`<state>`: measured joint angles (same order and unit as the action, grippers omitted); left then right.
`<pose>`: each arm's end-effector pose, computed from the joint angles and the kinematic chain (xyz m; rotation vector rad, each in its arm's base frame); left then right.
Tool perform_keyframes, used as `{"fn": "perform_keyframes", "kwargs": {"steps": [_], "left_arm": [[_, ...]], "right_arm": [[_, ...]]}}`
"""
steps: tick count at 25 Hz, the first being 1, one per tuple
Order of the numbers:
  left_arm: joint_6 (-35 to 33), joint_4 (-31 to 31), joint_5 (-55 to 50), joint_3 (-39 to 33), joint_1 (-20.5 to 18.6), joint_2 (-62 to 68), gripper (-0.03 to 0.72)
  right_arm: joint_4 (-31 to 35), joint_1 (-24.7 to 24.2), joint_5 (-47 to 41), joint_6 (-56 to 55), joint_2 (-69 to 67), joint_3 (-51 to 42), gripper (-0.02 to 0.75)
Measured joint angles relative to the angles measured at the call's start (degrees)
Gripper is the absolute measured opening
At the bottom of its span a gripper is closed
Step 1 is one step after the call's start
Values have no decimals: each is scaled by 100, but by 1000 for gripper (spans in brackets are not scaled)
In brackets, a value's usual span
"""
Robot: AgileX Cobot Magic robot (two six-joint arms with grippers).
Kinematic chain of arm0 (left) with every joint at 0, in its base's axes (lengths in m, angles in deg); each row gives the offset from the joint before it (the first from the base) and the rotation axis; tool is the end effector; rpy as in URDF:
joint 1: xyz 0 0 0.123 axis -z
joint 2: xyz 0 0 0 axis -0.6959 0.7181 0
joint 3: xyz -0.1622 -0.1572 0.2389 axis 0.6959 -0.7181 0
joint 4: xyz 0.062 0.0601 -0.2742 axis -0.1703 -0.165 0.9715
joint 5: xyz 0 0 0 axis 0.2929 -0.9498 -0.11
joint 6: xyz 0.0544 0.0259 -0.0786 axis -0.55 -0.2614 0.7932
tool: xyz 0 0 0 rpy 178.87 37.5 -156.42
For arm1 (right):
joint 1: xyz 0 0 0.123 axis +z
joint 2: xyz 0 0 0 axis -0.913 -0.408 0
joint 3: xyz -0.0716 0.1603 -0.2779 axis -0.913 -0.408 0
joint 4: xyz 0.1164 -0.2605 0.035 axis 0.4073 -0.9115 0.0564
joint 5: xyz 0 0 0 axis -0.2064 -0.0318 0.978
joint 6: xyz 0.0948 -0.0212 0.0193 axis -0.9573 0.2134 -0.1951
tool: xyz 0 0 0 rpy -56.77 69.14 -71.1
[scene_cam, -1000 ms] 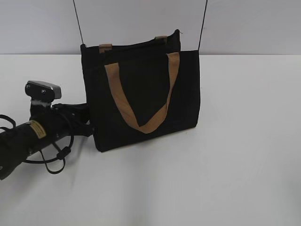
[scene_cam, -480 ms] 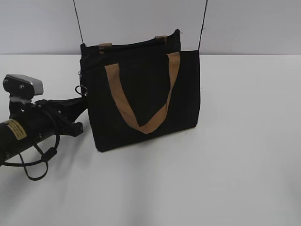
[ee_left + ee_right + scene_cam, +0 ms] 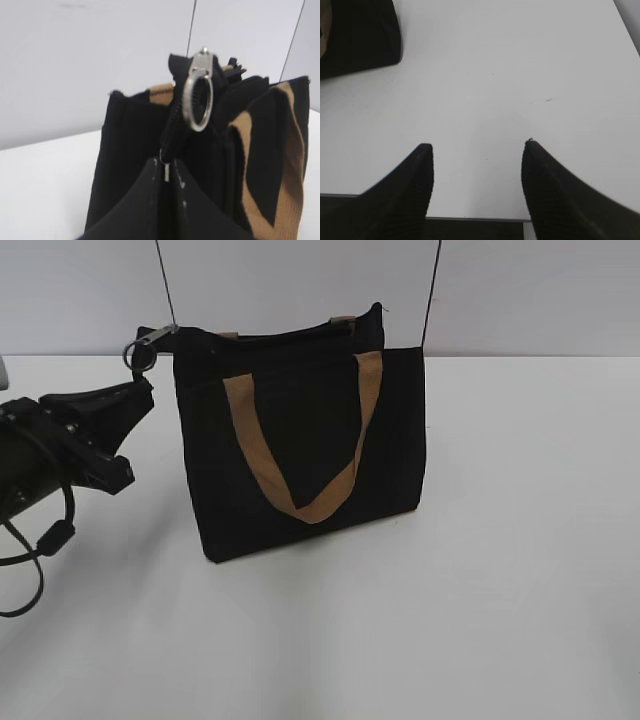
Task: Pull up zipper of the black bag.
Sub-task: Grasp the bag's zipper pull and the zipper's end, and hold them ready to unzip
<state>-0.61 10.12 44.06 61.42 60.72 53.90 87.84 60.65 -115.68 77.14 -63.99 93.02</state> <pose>0.2570 -0.1057 0.1844 0.4267 1.5463 -0.4761 -0.0078 0.0152 0.2795 -0.0787 2.0808 0.0458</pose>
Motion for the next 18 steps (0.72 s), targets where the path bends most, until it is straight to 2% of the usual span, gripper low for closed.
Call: {"fn": "perform_keyframes", "kwargs": {"steps": [9, 14, 18], "left_arm": [[90, -264, -970, -25, 0, -1261, 1], [474, -516, -1207, -25, 0, -1535, 1], [831, -744, -1246, -25, 0, -1553, 1]], "right_arm": [[108, 0, 15, 0, 0, 0, 430], [451, 0, 71, 70, 0, 0, 430], [870, 0, 76, 587, -89, 0, 430]]}}
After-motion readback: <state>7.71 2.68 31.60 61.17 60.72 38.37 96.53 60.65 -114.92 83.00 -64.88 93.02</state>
